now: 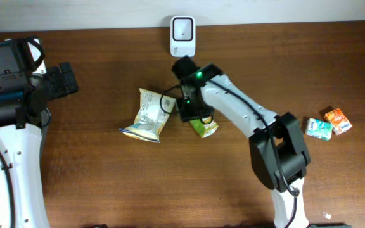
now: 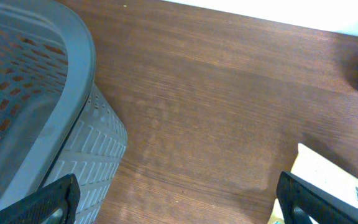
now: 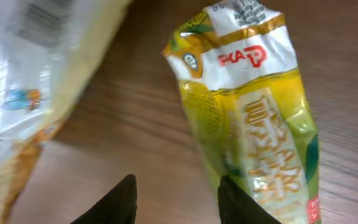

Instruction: Scan the item barcode

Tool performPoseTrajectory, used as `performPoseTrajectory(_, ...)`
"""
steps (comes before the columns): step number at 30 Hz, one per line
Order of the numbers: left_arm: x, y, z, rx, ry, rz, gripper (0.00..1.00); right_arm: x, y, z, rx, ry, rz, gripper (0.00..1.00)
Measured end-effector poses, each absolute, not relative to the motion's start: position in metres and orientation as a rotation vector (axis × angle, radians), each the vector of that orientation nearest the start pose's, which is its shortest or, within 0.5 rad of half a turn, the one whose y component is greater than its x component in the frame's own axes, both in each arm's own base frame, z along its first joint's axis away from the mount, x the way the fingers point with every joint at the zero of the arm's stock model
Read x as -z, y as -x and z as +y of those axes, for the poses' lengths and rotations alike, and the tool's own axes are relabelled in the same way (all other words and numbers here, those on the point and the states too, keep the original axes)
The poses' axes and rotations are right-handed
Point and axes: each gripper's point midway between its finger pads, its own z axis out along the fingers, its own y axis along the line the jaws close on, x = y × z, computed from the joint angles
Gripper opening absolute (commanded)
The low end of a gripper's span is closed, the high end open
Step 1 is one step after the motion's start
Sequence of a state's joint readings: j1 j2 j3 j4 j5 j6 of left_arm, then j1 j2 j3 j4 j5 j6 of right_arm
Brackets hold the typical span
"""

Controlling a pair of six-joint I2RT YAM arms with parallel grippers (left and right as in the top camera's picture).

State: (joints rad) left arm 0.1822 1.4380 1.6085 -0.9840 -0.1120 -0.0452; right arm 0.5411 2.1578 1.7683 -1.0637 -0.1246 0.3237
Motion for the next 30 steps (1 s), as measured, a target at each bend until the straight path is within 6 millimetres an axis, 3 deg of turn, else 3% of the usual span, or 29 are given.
performPoseTrajectory(4,-0.298,-0.375,0.088,-0.198,0.323,2.365,0.99,-0.051,-0.382,0.214,-0.023,0.331,3.03,0.48)
performPoseTrajectory(7,-0.298,-0.375,0.088,-0.198,0.323,2.365,0.99,-0.051,-0.396,0.177,0.065,0.235,3.035,0.49)
performPoseTrajectory(9,-0.298,-0.375,0.088,-0.198,0.323,2.365,0.99,-0.05,-0.396,0.149,0.096,0.197,3.083,0.49)
performPoseTrajectory(13,-0.298,-0.375,0.088,-0.198,0.323,2.365,0.99,-0.05,-0.389,0.143,0.071,0.233,3.122,0.5)
performPoseTrajectory(15,-0.298,-0.375,0.088,-0.198,0.323,2.365,0.99,-0.059,-0.397,0.144,0.055,0.227,3.099,0.51)
performPoseTrajectory(16,-0.298,-0.375,0.089,-0.198,0.324,2.366,0.99,-0.076,-0.415,0.145,0.022,0.192,3.041,0.47)
performPoseTrajectory(17,-0.298,-0.375,0.088,-0.198,0.323,2.365,0.99,-0.085,-0.428,0.142,0.002,0.15,2.997,0.35)
performPoseTrajectory(19,-0.298,-0.375,0.088,-0.198,0.323,2.365,0.99,-0.094,-0.459,0.113,0.002,-0.087,2.905,0.1)
performPoseTrajectory(21,-0.298,-0.375,0.088,-0.198,0.323,2.365,0.99,-0.092,-0.475,0.088,0.013,-0.26,2.856,0.04)
performPoseTrajectory(26,-0.298,-0.375,0.088,-0.198,0.323,2.365,0.99,-0.028,-0.47,0.09,0.057,-0.297,2.973,0.04)
performPoseTrajectory(28,-0.298,-0.375,0.088,-0.198,0.323,2.365,0.99,-0.022,-0.472,0.109,-0.087,-0.151,2.998,0.04)
performPoseTrajectory(30,-0.298,-0.375,0.089,-0.198,0.324,2.365,0.99,-0.025,-0.463,0.147,-0.357,0.157,3.007,0.04)
